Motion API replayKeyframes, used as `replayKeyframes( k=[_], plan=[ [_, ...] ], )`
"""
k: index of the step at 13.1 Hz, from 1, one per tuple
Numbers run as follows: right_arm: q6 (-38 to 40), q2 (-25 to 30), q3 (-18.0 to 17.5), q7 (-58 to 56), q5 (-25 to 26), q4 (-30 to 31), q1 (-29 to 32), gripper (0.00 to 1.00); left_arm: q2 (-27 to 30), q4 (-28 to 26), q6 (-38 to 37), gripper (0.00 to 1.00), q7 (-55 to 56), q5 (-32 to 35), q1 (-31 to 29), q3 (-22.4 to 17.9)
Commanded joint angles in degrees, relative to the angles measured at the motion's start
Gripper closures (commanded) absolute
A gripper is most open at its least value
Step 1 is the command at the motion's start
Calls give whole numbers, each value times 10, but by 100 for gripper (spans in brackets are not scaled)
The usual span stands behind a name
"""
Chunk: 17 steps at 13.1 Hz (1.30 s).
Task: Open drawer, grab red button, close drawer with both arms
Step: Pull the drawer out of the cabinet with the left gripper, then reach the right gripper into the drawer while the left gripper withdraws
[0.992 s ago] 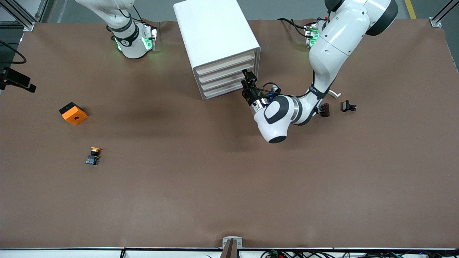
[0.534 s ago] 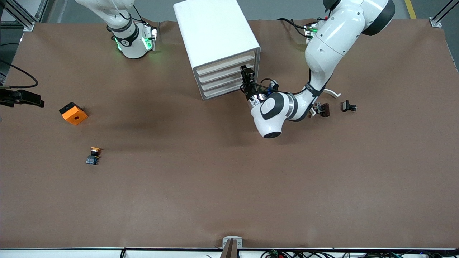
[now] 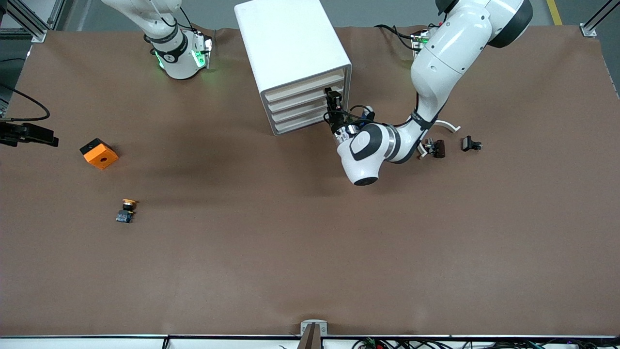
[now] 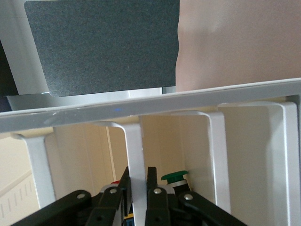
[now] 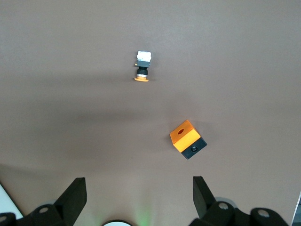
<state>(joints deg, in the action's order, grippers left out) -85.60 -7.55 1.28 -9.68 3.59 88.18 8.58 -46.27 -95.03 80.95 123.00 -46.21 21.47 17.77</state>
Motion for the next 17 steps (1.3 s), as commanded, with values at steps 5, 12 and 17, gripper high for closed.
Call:
replayKeyframes(
  k=[5,12,17],
  plan=[
    [11,-7,-10,133,-22,-18,0,0,7,23,19,90,-12,-30,-64,-2],
    [4,-7,-12,253,-21,-19,-21,0,8,55,26,86,-12,-48,-128,-5],
    [17,-5,-12,543,-75,-17,-130,0,7,72,28,72,-12,-48,-150,-7]
  ],
)
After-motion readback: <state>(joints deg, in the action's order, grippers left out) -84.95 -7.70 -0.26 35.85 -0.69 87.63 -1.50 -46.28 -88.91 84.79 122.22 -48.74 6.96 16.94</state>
